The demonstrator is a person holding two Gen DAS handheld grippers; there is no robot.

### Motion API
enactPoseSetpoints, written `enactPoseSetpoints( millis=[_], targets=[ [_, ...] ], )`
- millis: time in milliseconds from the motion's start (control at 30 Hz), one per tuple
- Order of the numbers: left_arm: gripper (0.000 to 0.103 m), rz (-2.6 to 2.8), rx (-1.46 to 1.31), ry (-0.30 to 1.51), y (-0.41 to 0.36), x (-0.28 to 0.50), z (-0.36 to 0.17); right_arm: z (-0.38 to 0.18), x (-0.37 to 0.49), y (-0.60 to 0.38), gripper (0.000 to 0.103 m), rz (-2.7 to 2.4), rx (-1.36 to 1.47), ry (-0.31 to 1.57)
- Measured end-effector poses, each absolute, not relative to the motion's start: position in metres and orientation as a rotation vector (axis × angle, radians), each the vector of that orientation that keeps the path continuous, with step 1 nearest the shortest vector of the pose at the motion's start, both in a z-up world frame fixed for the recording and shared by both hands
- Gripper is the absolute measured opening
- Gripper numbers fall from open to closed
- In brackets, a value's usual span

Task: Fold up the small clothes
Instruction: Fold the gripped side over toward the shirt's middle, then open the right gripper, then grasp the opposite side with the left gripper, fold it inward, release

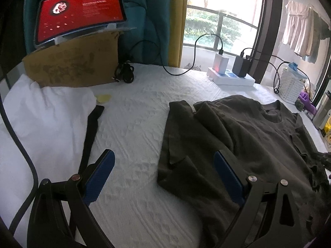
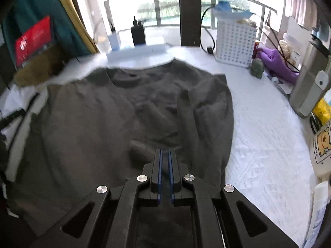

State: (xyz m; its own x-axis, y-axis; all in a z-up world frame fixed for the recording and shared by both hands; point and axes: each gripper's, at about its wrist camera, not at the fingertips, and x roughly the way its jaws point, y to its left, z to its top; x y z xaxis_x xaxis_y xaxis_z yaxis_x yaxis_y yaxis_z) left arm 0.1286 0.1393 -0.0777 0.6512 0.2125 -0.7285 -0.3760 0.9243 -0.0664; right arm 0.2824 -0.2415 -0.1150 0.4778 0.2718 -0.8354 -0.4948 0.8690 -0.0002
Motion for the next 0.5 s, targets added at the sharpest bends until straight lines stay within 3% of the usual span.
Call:
enactPoseSetpoints(
  millis=[133, 267, 300, 333, 367, 400, 433, 500],
  targets=[
    [0.095, 0.315, -0.207, 0.855, 0.148, 0.153, -0.095, -0.129, 0.284, -0.225, 0.015, 0.502, -0.288, 0.968],
    [0.095, 0.266, -0.194, 0.932, 0.151, 0.177, -0.114, -0.129, 0.29, -0.221, 0.016, 0.531, -0.3, 0.974],
    [0.089, 0.253, -0.195, 0.943, 0.15, 0.18, -0.117, -0.129, 0.292, -0.223, 0.017, 0.533, -0.292, 0.973],
    [0.088, 0.247, -0.183, 0.95, 0.147, 0.181, -0.119, -0.128, 0.293, -0.224, 0.031, 0.528, -0.29, 0.97],
    [0.081, 0.241, -0.152, 0.942, 0.142, 0.182, -0.119, -0.128, 0.295, -0.227, 0.074, 0.513, -0.285, 0.967],
    [0.071, 0.226, -0.127, 0.94, 0.137, 0.181, -0.119, -0.128, 0.297, -0.23, 0.098, 0.502, -0.272, 0.967],
    [0.065, 0.209, -0.119, 0.936, 0.134, 0.181, -0.118, -0.127, 0.297, -0.231, 0.103, 0.501, -0.265, 0.96],
    [0.031, 0.184, -0.111, 0.93, 0.128, 0.178, -0.116, -0.124, 0.296, -0.233, 0.103, 0.499, -0.261, 0.962]
  ],
)
